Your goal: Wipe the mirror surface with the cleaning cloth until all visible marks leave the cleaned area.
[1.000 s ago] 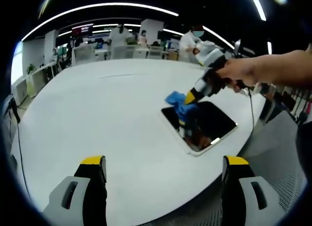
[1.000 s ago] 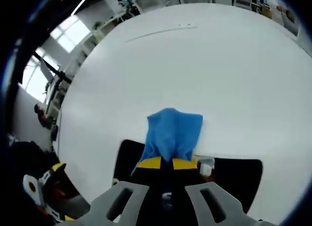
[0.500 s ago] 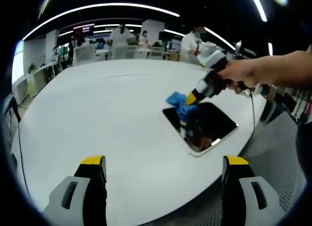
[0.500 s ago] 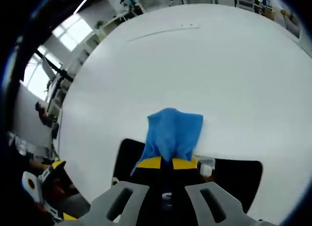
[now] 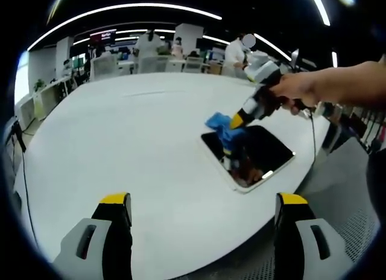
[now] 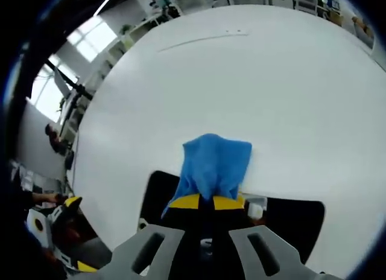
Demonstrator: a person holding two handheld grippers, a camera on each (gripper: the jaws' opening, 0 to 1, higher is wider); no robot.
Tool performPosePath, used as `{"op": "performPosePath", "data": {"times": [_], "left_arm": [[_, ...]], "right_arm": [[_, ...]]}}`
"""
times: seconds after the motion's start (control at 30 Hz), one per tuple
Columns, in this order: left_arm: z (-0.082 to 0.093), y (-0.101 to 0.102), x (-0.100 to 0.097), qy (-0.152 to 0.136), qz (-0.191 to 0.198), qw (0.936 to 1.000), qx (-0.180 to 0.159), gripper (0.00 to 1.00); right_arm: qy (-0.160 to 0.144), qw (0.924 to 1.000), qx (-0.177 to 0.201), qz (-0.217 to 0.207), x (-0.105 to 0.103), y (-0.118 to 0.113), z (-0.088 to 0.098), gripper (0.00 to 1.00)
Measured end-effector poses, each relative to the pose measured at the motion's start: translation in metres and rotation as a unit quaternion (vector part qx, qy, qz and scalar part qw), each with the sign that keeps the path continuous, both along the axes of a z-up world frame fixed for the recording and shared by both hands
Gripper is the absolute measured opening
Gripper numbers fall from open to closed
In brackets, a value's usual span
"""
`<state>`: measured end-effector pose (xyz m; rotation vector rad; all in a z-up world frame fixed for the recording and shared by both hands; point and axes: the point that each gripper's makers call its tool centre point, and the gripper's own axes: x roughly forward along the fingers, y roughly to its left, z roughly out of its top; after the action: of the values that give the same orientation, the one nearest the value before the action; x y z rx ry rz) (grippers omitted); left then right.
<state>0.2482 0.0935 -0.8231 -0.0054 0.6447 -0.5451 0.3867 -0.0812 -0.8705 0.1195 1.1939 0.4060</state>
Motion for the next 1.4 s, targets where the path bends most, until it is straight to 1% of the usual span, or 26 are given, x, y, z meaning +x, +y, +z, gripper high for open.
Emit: {"op": "performPosePath", "data": {"times": [0.1,0.17,0.2,0.23,0.3,0.37,0.4,0.47,0.63,0.87,1.03,1.13,1.4], "left_arm": [[-0.001,0.000,0.000,0.005,0.002,1.0000,0.000,0.99],[-0.001,-0.002,-0.001,-0.001,-0.007,1.0000,0.005,0.99],[0.000,0.000,-0.001,-0.002,-0.004,1.0000,0.002,0.99],[0.000,0.002,0.001,0.003,0.008,1.0000,-0.004,0.99],[-0.001,-0.001,0.000,0.001,-0.003,1.0000,0.005,0.99],[0.000,0.001,0.000,-0.001,0.000,1.0000,0.002,0.99],[-0.001,0.002,0.000,0.003,0.003,1.0000,0.000,0.99],[-0.001,0.000,0.000,0.001,-0.002,1.0000,0.005,0.99],[-0.001,0.001,0.000,0.002,0.002,1.0000,0.003,0.99],[0.000,0.002,0.000,0.003,0.004,1.0000,0.003,0.99],[-0.002,0.000,-0.001,0.004,-0.002,1.0000,0.005,0.99],[-0.001,-0.001,-0.001,0.005,-0.002,1.0000,0.001,0.99],[-0.002,0.000,0.000,0.005,-0.003,1.0000,0.003,0.99]], "right_arm": [[-0.007,1.0000,0.000,0.002,-0.001,0.000,0.000,0.00],[-0.001,1.0000,0.001,-0.003,-0.001,0.000,0.001,0.00],[-0.003,1.0000,0.001,-0.005,-0.001,0.000,0.001,0.00],[-0.010,1.0000,0.000,0.000,-0.002,0.000,0.001,0.00],[-0.004,1.0000,0.001,-0.002,-0.001,0.000,0.001,0.00],[-0.003,1.0000,0.003,-0.003,0.000,0.000,0.001,0.00],[-0.004,1.0000,0.004,-0.001,0.000,0.000,0.000,0.00],[-0.001,1.0000,0.007,-0.004,0.000,0.000,0.000,0.00],[-0.004,1.0000,0.006,-0.003,0.000,-0.001,0.000,0.00],[-0.005,1.0000,0.000,-0.007,-0.001,-0.014,0.001,0.00],[-0.005,0.9999,-0.004,-0.010,0.000,-0.023,0.001,0.00],[-0.005,0.9999,-0.006,-0.012,-0.001,-0.029,0.001,0.00],[0.001,0.9995,-0.010,-0.029,0.000,-0.046,0.000,0.00]]}}
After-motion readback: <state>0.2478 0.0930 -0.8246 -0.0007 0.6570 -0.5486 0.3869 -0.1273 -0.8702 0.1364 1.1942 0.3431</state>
